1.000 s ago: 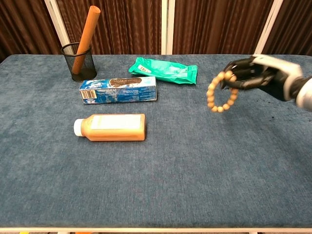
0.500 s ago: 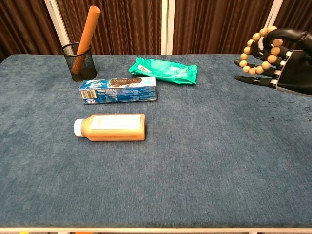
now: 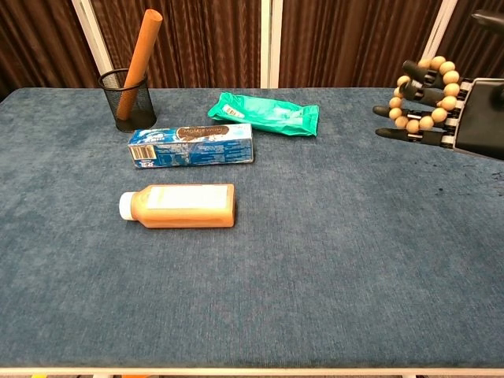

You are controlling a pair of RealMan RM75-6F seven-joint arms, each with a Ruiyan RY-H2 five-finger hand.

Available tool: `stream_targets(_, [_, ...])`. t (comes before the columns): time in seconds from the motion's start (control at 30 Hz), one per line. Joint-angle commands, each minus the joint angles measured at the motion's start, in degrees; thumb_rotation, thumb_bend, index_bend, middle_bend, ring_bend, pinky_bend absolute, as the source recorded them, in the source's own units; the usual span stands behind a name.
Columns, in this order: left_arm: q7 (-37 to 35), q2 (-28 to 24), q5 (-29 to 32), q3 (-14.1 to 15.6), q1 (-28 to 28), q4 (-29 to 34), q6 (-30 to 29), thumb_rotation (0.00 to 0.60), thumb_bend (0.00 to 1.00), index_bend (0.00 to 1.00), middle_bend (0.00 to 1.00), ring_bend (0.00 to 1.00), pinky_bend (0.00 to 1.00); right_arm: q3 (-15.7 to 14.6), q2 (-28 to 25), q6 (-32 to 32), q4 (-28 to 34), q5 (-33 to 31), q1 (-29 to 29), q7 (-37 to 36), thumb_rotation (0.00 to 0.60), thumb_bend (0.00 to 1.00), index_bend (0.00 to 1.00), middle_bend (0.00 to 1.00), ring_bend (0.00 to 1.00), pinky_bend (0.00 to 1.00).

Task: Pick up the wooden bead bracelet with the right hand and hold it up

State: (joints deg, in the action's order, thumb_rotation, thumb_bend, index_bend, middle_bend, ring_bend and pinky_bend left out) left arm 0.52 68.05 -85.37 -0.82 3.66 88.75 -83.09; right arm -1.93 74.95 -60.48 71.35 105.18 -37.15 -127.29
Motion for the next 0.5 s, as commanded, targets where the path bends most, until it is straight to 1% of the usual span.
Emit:
stream_targets(0.03, [-0.09,0.13,0.09,0.12,0.14,-0.07,0.39,0.6,0.0,0.08,0.07,0.01,0.0,1.61,1.66,5.73,3.12,-7.67,-1.53,23.03,0.254,0.0,0.4,0.47,0.16,0.0])
stream_targets(0.13, [-0.12,0.22,0.24,0.11,0.27,-0.1,0.65,0.6,0.0,0.08,0.07,0.01,0.0,2.75,2.11,8.63,4.75,-11.05,-2.51,30.14,0.251,0.0,0.45,0.47,0.16,0.0])
stream_targets(0.2, [-0.09,0.31,0.3,0.07,0.28,-0.09,0.6,0.6,0.0,0.08,0.07,0.01,0.0,3.55,2.76,10.7,5.91,-13.41,-3.22,34.86,0.23,0.0,0.45,0.47,0.16,0.0])
stream_targets(0.23, [-0.08,0.33,0.33,0.05,0.28,-0.07,0.57,0.6,0.0,0.08,0.07,0.01,0.0,3.76,2.98,11.45,6.42,-14.03,-3.6,35.98,0.211,0.01,0.45,0.47,0.16,0.0])
stream_targets(0.33, [-0.36,0.48,0.64,0.02,0.38,-0.21,0.91,0.6,0.0,0.08,0.07,0.01,0.0,4.0,3.25,13.45,7.19,-14.64,-5.1,35.28,0.168,0.05,0.45,0.46,0.16,0.0])
stream_targets(0.43, [-0.33,0.57,0.95,0.07,0.26,-0.32,0.94,0.6,0.0,0.08,0.07,0.01,0.0,3.91,3.7,15.06,6.87,-14.97,-6.3,34.34,0.136,0.0,0.44,0.44,0.15,0.0])
stream_targets(0.5, [-0.57,0.68,1.15,0.03,0.25,-0.47,1.02,0.6,0.0,0.08,0.07,0.01,0.0,3.28,3.77,15.14,6.91,-13.45,-7.18,31.13,0.13,0.0,0.42,0.41,0.11,0.0])
